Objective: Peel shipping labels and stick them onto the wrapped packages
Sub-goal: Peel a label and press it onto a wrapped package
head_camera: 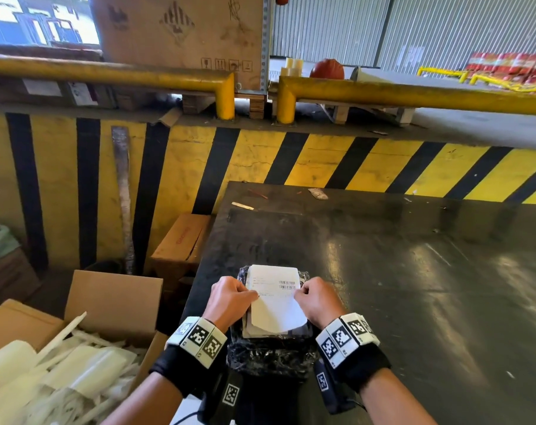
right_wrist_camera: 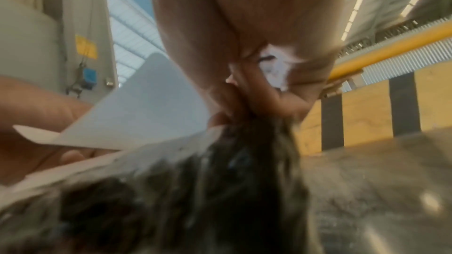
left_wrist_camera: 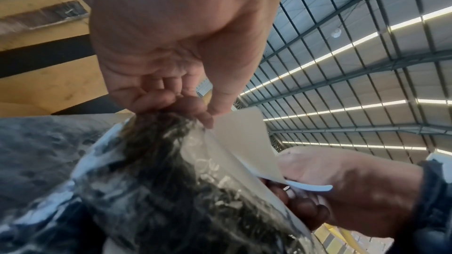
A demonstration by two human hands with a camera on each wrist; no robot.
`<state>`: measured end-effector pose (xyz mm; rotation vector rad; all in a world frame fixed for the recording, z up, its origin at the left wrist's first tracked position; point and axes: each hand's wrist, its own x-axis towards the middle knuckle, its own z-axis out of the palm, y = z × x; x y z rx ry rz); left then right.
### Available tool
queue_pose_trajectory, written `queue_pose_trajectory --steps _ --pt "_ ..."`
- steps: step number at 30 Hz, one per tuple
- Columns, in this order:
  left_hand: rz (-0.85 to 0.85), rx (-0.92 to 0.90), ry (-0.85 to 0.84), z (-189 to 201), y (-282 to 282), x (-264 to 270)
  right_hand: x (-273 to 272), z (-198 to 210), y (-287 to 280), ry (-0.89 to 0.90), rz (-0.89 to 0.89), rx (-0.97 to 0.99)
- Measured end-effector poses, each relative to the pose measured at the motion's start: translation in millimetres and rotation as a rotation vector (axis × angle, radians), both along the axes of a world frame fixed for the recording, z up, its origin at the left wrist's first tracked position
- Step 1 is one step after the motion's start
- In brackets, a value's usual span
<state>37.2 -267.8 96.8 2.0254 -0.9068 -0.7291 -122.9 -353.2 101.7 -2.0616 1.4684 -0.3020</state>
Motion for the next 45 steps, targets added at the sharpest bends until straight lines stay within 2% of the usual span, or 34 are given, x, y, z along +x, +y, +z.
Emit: queue_pose_trajectory --steps 5,8,11,13,16,18,21,25,28,33,36,39,43,45 --pt "-0.030 0.063 -0.094 2.1 0.9 -1.5 5.8 17.4 4.0 0.256 0.083 -0.080" --pt "-0.051 0.115 -0.212 3.6 3.2 -5.5 2.2 27.8 10.2 0.371 0.091 -0.180" --pt "-0.059 0.163 -0.366 2.9 13.6 -11.8 -12.9 27.4 19.3 0.360 0.113 -0.229" --pt "-0.092 0.120 -0.460 0.1 25.0 -14.6 -26.1 18.4 27.4 0.329 0.178 -0.338" --pt "-0.205 -0.062 -0.669 -10.3 38.6 -16.2 -39.7 2.0 46.6 0.242 0.305 -0.496" --pt "-0.333 0.010 -0.725 -21.0 42.0 -17.1 -41.3 -3.1 59.8 0.211 0.390 -0.478" --pt "-0.459 0.108 -0.692 -33.6 43.8 -21.8 -38.6 -7.1 69.6 0.316 0.472 -0.346" --pt "-0.457 0.107 -0.646 -37.2 48.0 -24.8 -27.5 -8.4 51.6 0.409 0.461 -0.260" --pt "-0.448 0.119 -0.603 -33.5 50.1 -26.4 -10.0 -7.2 23.6 0.411 0.400 -0.191" --pt "-0.446 0.152 -0.572 -31.4 50.3 -29.5 10.7 -15.1 -19.5 0.386 0.364 -0.203" --pt "-0.457 0.151 -0.557 -32.7 49.8 -27.2 14.7 -14.8 -24.4 0.373 0.363 -0.213" --pt "-0.467 0.138 -0.552 -35.1 49.4 -25.3 10.0 -6.3 -4.9 0.448 0.462 -0.283" --pt "-0.473 0.124 -0.548 -37.4 49.6 -23.4 -5.0 2.4 35.4 0.557 0.728 -0.349" --pt "-0.476 0.119 -0.548 -38.8 49.8 -22.9 -2.5 3.2 33.0 0.603 0.765 -0.362"
